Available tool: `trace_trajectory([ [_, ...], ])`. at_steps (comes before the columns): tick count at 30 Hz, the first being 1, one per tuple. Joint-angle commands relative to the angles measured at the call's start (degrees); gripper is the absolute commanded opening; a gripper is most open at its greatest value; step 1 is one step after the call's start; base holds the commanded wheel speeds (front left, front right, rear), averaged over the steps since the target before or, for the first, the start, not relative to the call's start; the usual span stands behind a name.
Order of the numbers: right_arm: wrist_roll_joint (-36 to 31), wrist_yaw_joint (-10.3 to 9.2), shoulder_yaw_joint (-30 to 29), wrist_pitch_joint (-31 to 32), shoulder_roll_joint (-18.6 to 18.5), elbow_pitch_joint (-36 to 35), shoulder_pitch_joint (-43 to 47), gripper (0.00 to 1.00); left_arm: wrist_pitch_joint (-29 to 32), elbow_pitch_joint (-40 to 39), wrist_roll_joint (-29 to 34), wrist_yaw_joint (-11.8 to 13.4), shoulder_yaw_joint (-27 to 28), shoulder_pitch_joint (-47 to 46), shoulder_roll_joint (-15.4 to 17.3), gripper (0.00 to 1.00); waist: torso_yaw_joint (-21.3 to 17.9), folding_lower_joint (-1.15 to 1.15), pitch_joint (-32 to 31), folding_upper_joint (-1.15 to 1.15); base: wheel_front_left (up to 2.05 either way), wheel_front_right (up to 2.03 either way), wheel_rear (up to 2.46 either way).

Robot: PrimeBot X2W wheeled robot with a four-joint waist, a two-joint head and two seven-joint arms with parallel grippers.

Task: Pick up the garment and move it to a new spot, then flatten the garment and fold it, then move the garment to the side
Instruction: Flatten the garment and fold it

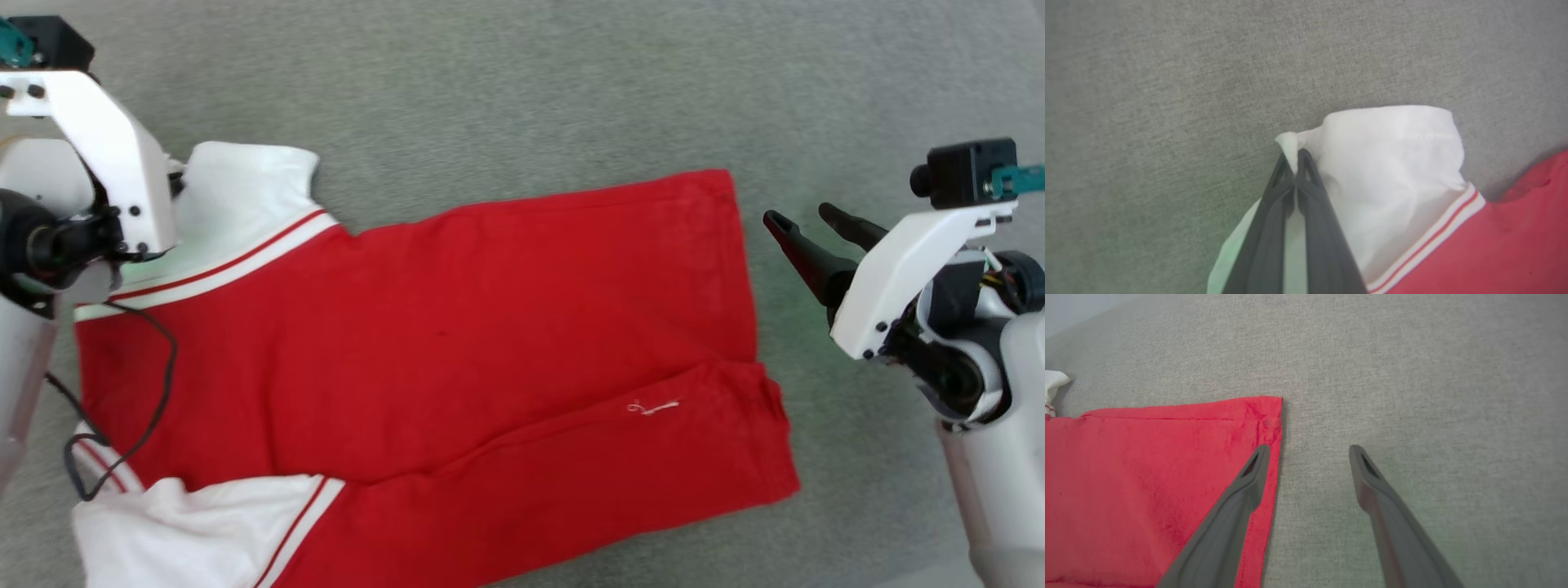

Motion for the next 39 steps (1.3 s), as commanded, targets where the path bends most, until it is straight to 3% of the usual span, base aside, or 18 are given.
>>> trace_trajectory([
  [1,0.45,-0.02,0.35,2.32,-0.6,0.97,-1.95,1.0,-1.09,-0.46,0.32,-0.44,-0.06,-0.64,-0.87,0.0,2.76,0.0,-0.89,0.0,0.0,0.0,0.0],
  [10,-2.32,-0.02,1.74,14.65,-3.26,8.86,-10.22,1.0,-4.8,-5.24,3.12,-2.99,-2.19,-3.85,-2.94,0.0,8.54,0.0,0.93,0.0,0.0,0.0,0.0],
  [16,-3.75,-0.02,2.21,21.17,-2.14,15.65,-12.17,1.0,-6.07,-7.18,3.55,-3.58,-2.91,-4.31,-3.82,0.0,10.3,0.0,1.72,0.0,0.0,0.0,0.0],
  [17,-3.89,-0.02,2.23,22.33,-1.85,16.63,-12.16,0.69,-6.2,-7.43,3.69,-3.74,-3.06,-4.33,-3.82,0.0,10.46,0.0,1.78,0.0,0.0,0.0,0.0],
  [18,-3.72,-0.02,2.14,23.25,-1.4,17.47,-12.23,0.18,-6.32,-7.56,3.86,-3.68,-3.13,-4.39,-3.83,0.0,10.61,0.0,1.83,0.0,0.0,0.0,0.0],
  [19,-3.62,-0.02,2.03,24.15,-1.11,18.15,-12.21,0.0,-6.44,-7.67,3.87,-3.76,-3.19,-4.37,-3.87,0.0,10.76,0.0,1.84,0.0,0.0,0.0,0.0],
  [26,-4.16,-0.02,2.22,25.07,-1.56,18.89,-12.33,0.0,-8.38,-8.12,4.35,-4.3,-3.7,-3.18,-4.22,0.0,11.49,0.0,0.62,0.0,0.0,0.0,0.0],
  [31,-4.44,-0.02,2.5,22.43,-2.95,16.38,-13.32,0.0,-10.98,-7.81,3.88,-4.6,-3.18,-1.6,-4.34,0.0,12.15,0.0,-2.39,0.0,0.0,0.0,0.0],
  [39,-4.81,-0.02,2.43,18.76,-5.54,11.1,-9.37,0.0,-17.76,-10.94,1.5,-2.98,0.02,7.39,-3.3,0.0,12.94,0.0,-10.2,0.0,0.0,0.0,0.0],
])
